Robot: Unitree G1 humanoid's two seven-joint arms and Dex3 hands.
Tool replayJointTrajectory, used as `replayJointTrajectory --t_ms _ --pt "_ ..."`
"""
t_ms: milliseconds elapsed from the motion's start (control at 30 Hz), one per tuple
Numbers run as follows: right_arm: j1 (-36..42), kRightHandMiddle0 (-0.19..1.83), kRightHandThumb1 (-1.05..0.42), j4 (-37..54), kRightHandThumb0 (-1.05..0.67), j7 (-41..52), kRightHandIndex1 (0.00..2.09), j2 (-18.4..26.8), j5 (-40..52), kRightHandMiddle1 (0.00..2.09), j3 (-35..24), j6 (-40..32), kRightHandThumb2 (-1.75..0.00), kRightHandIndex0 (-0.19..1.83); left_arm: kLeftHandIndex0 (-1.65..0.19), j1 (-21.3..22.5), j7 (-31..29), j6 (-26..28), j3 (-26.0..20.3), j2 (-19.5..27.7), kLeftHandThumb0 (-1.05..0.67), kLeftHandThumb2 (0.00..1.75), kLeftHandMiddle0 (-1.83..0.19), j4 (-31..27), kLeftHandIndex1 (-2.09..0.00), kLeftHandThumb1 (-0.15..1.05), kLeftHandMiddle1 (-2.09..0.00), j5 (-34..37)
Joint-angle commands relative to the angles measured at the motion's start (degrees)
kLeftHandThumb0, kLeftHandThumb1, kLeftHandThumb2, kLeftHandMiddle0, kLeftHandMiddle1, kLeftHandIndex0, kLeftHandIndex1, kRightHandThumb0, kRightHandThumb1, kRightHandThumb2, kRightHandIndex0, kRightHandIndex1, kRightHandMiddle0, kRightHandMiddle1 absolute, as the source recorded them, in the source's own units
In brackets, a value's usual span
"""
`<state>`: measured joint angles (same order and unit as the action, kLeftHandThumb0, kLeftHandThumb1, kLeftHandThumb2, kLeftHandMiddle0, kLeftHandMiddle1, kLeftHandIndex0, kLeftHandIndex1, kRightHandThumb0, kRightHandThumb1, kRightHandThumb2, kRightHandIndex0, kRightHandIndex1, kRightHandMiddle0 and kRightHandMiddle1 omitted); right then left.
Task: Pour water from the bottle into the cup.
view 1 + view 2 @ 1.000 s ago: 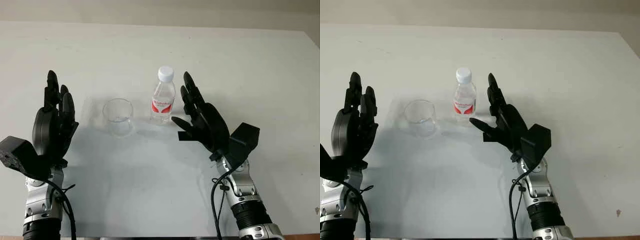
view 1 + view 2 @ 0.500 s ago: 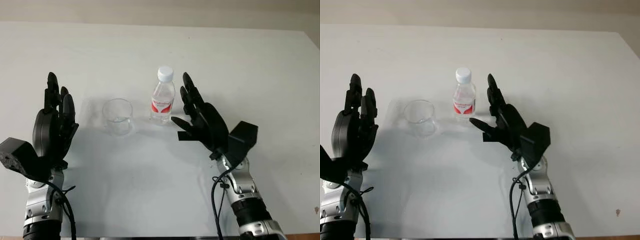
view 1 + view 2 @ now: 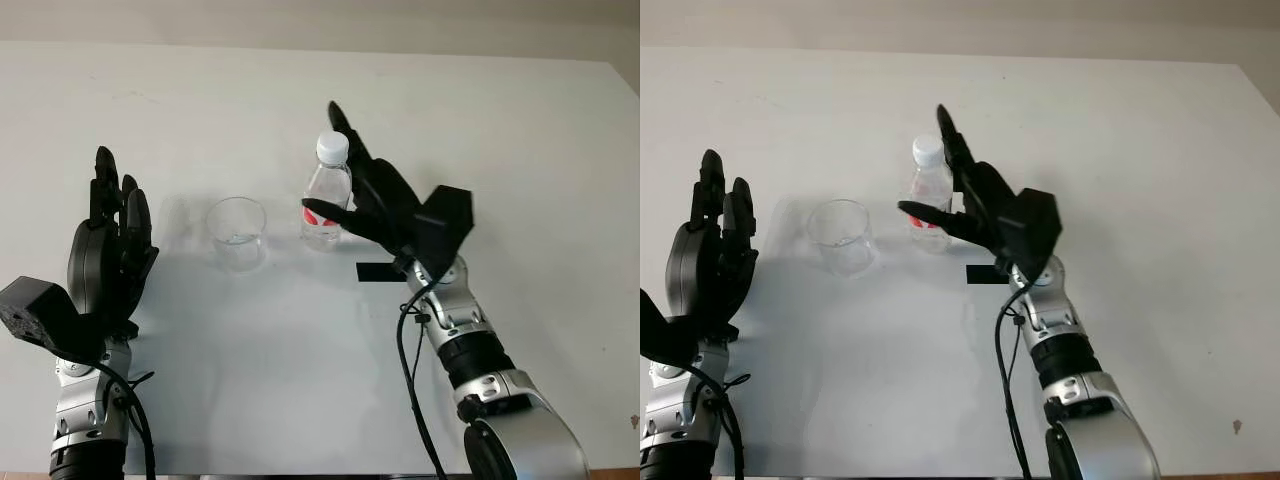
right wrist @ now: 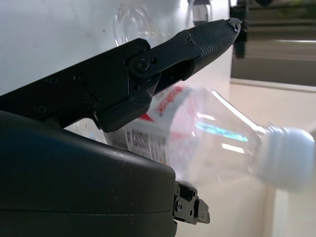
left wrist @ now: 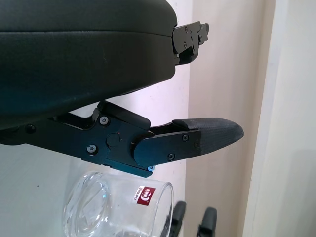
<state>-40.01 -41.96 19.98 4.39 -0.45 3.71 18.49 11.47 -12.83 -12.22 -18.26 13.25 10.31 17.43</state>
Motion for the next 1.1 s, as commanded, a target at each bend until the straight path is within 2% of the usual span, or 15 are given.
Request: replayJointTrajectory --t_ms 0,267,367,467,500,533,567,633,667,700,733,833,933,1067 --pt "-1.58 -0.19 -0.92 -1.19 -0.98 0.09 0.0 0.25 -1.08 0.0 0.69 1.66 -0.06 -0.19 0.19 0.04 -0.2 -0.77 -0.37 0.04 -0.74 0.56 0.19 -0.18 0.0 1.05 0.0 0.29" --pt "-2.65 -0.19 -0.87 -4.36 -0.96 2.01 0.0 -0.04 -2.33 0.0 1.82 3.61 -0.04 -0.19 0.19 0.14 0.09 -0.6 -0.48 -0.07 -0.73 0.56 0.19 0.05 0.0 1.05 0.0 0.35" --pt "-2.53 -0.19 -0.86 -6.29 -0.92 1.61 0.0 -1.56 -0.71 0.0 0.69 6.95 -0.04 -0.19 0.19 0.08 0.0 -0.53 -0.39 0.0 -0.73 0.55 0.19 -0.02 0.0 1.05 0.0 0.35" --pt "-2.33 -0.17 -0.86 -7.15 -0.77 -1.73 0.0 -3.24 0.01 0.01 -0.58 6.85 -0.05 -0.18 0.19 -0.02 0.08 -0.57 -0.3 -0.03 -0.73 0.55 0.19 -0.14 0.0 1.05 0.0 0.23" --pt "-2.32 -0.05 -0.86 -7.33 -0.66 -3.23 0.07 -3.63 -0.2 0.08 -0.85 6.63 -0.05 -0.07 0.19 -0.03 0.11 -0.48 -0.3 -0.08 -0.73 0.55 0.19 -0.2 0.0 1.05 0.0 0.29" --pt "-2.31 0.0 -0.87 -7.44 -0.6 -4.6 0.17 -3.93 -0.47 0.2 -0.99 6.41 -0.05 0.03 0.19 -0.09 0.15 -0.33 -0.29 -0.12 -0.73 0.55 0.19 -0.32 0.0 1.05 0.0 0.34" --pt "-2.39 -0.08 -0.89 -7.55 -0.52 -5.7 0.49 -4.17 -0.66 0.69 -1.1 5.94 -0.05 0.08 0.19 -0.11 0.2 -0.22 -0.3 -0.2 -0.73 0.55 0.19 -0.37 0.0 1.05 0.0 0.43" --pt "-2.64 -0.13 -0.94 -7.99 -0.38 -6.67 1.59 -4.43 -0.68 1.71 -1.23 5.54 -0.06 0.03 0.19 -0.21 0.34 -0.06 -0.24 -0.22 -0.73 0.55 0.19 -0.53 0.0 1.05 0.0 0.35" --pt "-2.82 -0.13 -0.95 -8.3 -0.36 -6.99 1.8 -4.37 -0.91 1.89 -1.13 5.48 -0.06 0.01 0.19 -0.24 0.36 -0.08 -0.22 -0.24 -0.73 0.55 0.19 -0.53 0.0 1.05 0.0 0.33" --pt "-3.02 -0.01 -0.98 -8.48 -0.35 -7.36 1.94 -4.18 -1.46 1.99 -0.82 5.04 -0.06 0.12 0.19 -0.24 0.4 -0.1 -0.23 -0.26 -0.73 0.55 0.19 -0.48 0.0 1.05 0.0 0.34" --pt "-3.16 0.22 -1.01 -8.33 -0.38 -8.35 2.03 -3.78 -2.83 2.05 -0.11 4.37 -0.08 0.38 0.19 -0.23 0.36 -0.2 -0.21 -0.23 -0.73 0.55 0.19 -0.4 0.0 1.05 0.0 0.3" --pt "-3.42 0.91 -1.04 -7.96 -0.46 -11.75 2.09 -2.38 -7.69 2.09 2.19 4.41 -0.22 1.06 0.19 -0.22 0.56 0.13 -0.08 -0.09 -0.74 0.54 0.19 -0.67 0.0 1.05 0.0 0.15" --pt "-3.67 1.18 -1.05 -8.18 -0.44 -13.01 2.09 -1.95 -9.42 2.09 2.84 5.27 -0.34 1.34 0.19 0.08 0.29 0.08 -0.11 0.09 -0.73 0.54 0.19 -0.29 0.0 1.05 0.0 0.31" --pt "-4.22 1.36 -1.05 -8.65 -0.38 -12.23 2.09 -0.77 -10.44 2.09 3.48 7.09 -0.47 1.59 0.19 0.62 0.25 0.12 -0.04 0.41 -0.73 0.55 0.19 0.14 0.0 1.05 0.0 0.02"
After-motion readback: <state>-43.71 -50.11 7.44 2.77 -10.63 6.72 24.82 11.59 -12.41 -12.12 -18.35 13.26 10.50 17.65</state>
